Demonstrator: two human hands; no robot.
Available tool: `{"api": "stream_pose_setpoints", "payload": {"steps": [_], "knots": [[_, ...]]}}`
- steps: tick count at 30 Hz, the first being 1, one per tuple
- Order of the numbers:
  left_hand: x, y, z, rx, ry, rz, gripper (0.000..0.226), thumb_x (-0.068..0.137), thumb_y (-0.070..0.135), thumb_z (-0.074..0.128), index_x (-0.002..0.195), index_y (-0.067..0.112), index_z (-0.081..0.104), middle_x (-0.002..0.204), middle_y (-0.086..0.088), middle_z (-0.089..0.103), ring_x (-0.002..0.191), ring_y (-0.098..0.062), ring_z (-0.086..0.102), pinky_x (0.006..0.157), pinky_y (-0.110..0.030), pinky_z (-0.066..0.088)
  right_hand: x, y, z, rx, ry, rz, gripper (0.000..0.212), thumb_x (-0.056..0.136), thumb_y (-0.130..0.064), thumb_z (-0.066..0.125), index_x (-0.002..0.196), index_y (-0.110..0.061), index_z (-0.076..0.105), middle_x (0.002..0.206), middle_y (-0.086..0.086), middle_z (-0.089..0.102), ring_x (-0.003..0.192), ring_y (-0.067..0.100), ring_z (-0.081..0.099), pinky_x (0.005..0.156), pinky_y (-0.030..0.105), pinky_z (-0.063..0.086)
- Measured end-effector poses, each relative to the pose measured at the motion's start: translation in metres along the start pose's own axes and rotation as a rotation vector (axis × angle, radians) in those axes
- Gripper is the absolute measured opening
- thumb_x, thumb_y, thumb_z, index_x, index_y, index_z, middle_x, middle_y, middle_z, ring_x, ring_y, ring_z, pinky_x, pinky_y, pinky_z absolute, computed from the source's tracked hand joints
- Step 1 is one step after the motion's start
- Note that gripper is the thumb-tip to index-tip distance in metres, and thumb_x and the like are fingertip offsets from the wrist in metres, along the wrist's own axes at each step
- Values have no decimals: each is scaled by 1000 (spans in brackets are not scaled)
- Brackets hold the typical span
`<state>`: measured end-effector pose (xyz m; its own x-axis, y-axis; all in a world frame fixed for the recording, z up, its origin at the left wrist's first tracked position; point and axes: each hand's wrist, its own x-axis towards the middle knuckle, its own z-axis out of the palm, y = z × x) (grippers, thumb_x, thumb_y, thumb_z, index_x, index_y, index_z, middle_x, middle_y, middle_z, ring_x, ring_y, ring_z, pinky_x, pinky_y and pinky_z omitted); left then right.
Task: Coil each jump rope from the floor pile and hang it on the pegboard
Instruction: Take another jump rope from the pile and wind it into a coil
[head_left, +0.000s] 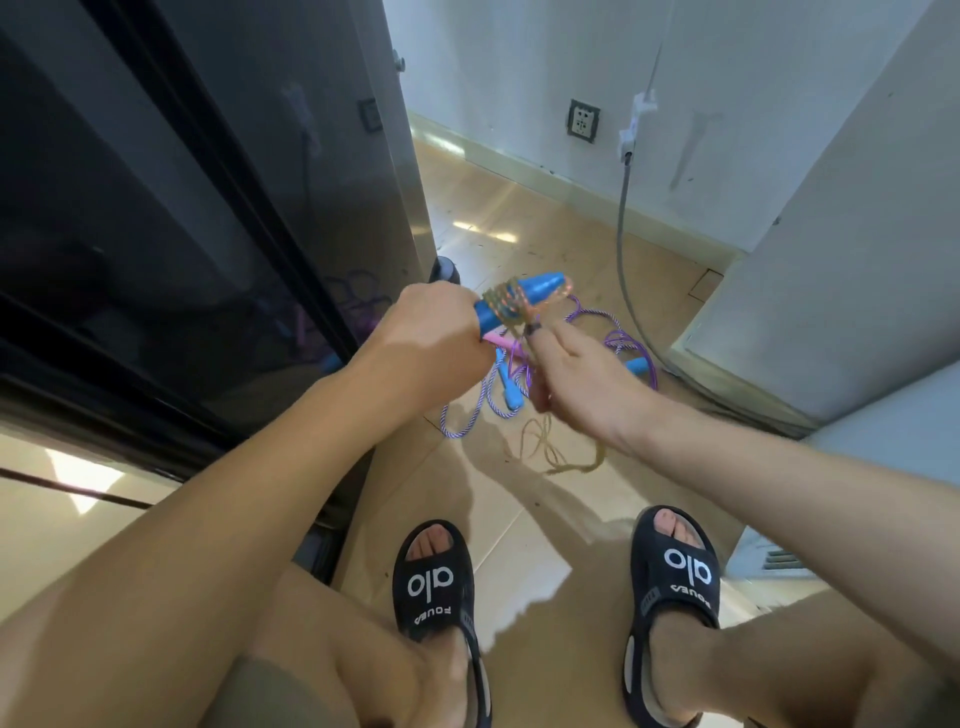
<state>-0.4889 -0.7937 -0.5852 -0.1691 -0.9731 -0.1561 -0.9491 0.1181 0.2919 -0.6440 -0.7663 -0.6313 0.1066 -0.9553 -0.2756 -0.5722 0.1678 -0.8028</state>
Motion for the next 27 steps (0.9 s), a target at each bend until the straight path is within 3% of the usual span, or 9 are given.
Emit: {"api": "stream_pose_setpoints", "payload": {"steps": [2, 5, 8, 11, 16, 19, 21, 23, 27], "knots": [[10, -8, 11, 76, -50, -56, 0, 87, 14, 55, 87, 14, 56, 85, -6, 55, 72, -21, 53, 61, -32, 42, -12, 0, 13, -11, -44, -8, 37, 101, -41, 33, 81, -15, 49, 65, 1, 65, 67, 20, 51, 68, 39, 44], [12, -11, 27, 164, -83, -51, 6, 88, 12, 56, 92, 14, 52, 90, -5, 53, 78, -24, 55, 66, -32, 45, -22, -2, 13, -282, -46, -168, 39, 102, -35, 40, 70, -14, 41, 68, 7, 55, 69, 26, 47, 69, 45, 47], [10, -8, 27, 218, -69, -23, 10, 90, 8, 54, 92, 15, 48, 84, -3, 46, 81, -26, 54, 66, -32, 44, -20, -6, -3, -500, -1, -374, 42, 102, -36, 42, 67, -13, 43, 59, 3, 46, 60, 25, 44, 58, 44, 44], [5, -6, 26, 329, -97, 55, 14, 88, 3, 49, 80, 13, 44, 86, -5, 46, 70, -22, 49, 61, -30, 39, -15, -13, -15, -601, 26, -527, 40, 100, -41, 43, 66, -21, 42, 50, -1, 38, 50, 15, 39, 50, 39, 38], [-3, 10, 25, 631, -63, 343, 31, 91, 0, 41, 68, 15, 27, 74, 0, 34, 75, -20, 37, 59, -24, 24, 1, -19, -37, -417, 83, -522, 41, 101, -43, 48, 70, -16, 48, 59, 4, 57, 56, 20, 54, 57, 39, 47], [-3, 6, 28, 722, -118, 362, 27, 90, 2, 43, 68, 10, 31, 72, -1, 34, 74, -23, 35, 61, -30, 29, 4, -20, -44, -364, 10, -496, 45, 99, -45, 54, 66, -16, 45, 54, 0, 50, 51, 18, 43, 54, 37, 42], [-8, 10, 27, 657, -72, 371, 9, 91, 9, 47, 82, 10, 46, 75, -2, 37, 67, -21, 38, 63, -31, 34, 5, -20, -49, -340, 1, -499, 48, 96, -47, 58, 64, -15, 42, 52, -3, 37, 51, 15, 30, 51, 31, 29], [-16, 17, 26, 498, -32, 390, 3, 89, 14, 47, 90, 16, 45, 81, -3, 43, 69, -24, 44, 69, -33, 38, 8, -21, -53, -317, 20, -496, 53, 95, -47, 60, 62, -13, 36, 54, -3, 29, 54, 14, 24, 50, 28, 22], [-29, 24, 22, 169, 21, 434, 8, 87, 21, 53, 84, 20, 45, 78, -1, 49, 73, -28, 51, 65, -38, 47, 9, -22, -53, -124, -154, -334, 56, 98, -46, 57, 57, -16, 34, 58, 3, 28, 54, 15, 27, 52, 28, 27]]}}
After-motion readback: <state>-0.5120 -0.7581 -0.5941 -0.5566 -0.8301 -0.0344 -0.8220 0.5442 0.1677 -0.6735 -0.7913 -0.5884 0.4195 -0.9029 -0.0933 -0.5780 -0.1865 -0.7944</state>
